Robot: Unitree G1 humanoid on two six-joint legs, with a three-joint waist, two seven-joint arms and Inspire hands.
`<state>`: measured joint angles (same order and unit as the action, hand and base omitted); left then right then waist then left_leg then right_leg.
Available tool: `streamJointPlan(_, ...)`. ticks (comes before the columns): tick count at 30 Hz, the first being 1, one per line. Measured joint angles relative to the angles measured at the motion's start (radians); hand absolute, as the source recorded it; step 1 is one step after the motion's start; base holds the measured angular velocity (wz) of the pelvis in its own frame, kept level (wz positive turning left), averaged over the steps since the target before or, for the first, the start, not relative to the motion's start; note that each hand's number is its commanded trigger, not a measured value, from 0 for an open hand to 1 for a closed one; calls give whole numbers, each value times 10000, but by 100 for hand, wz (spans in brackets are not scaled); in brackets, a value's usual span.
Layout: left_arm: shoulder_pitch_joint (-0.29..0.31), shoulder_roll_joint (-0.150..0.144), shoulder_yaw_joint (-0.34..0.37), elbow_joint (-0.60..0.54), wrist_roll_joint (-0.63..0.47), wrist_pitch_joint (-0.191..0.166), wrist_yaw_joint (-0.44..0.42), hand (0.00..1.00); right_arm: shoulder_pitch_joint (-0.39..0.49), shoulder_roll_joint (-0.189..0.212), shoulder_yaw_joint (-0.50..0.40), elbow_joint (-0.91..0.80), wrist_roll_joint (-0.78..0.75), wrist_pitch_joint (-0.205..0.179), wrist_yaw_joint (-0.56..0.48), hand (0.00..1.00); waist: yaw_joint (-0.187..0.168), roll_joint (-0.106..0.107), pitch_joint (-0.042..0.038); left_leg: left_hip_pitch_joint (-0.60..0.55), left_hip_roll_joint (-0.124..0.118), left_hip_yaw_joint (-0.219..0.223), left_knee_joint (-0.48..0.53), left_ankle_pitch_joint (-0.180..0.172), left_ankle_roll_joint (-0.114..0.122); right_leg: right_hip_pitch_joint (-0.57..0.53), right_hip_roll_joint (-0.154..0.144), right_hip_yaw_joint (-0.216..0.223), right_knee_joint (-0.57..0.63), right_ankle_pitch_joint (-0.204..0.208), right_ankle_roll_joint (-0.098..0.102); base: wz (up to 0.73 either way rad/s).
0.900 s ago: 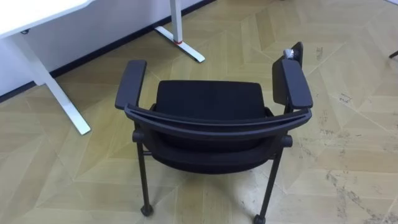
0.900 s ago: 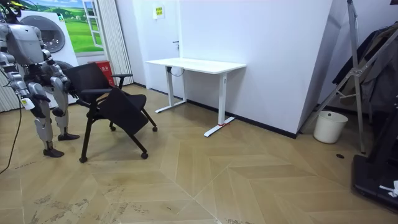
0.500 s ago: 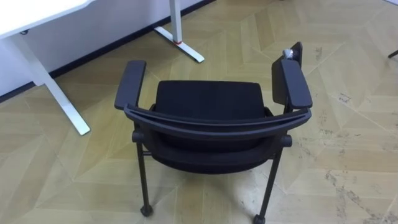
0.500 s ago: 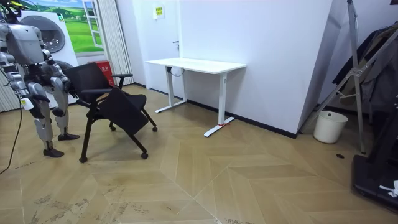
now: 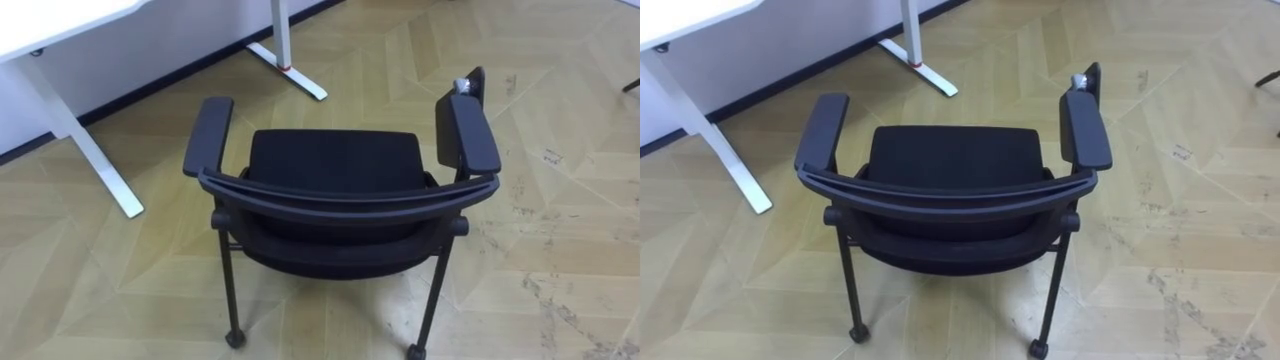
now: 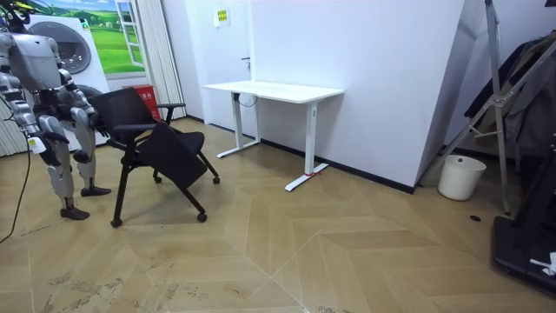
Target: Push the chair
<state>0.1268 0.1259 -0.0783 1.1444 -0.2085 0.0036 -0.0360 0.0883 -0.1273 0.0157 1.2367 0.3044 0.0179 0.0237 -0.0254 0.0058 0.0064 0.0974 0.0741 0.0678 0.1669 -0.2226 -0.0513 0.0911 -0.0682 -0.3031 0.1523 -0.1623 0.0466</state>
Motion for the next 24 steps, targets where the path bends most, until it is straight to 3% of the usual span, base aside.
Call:
streamJointPlan(8, 35, 8, 239, -58, -285, -39, 254, 0, -23, 0, 4, 30, -43, -52, -74, 0, 11, -86, -44, -16, -2, 9, 0, 0, 0, -22, 0, 13, -6, -11, 10, 0)
streamJointPlan(17, 17, 6, 266, -56, -363, -239, 251, 0, 7, -1, 7, 88, -334, -416, -228, 0, 26, -130, -29, -34, -2, 11, 9, 0, 0, -17, 0, 3, -10, -11, 10, 0)
streamJointPlan(24, 50, 9, 313, -52, -408, -340, 250, 0, 4, -1, -6, 132, -349, -471, -235, 0, 28, -118, -24, -35, -3, 13, 6, 0, 0, -13, -5, -5, -12, -20, 14, 0)
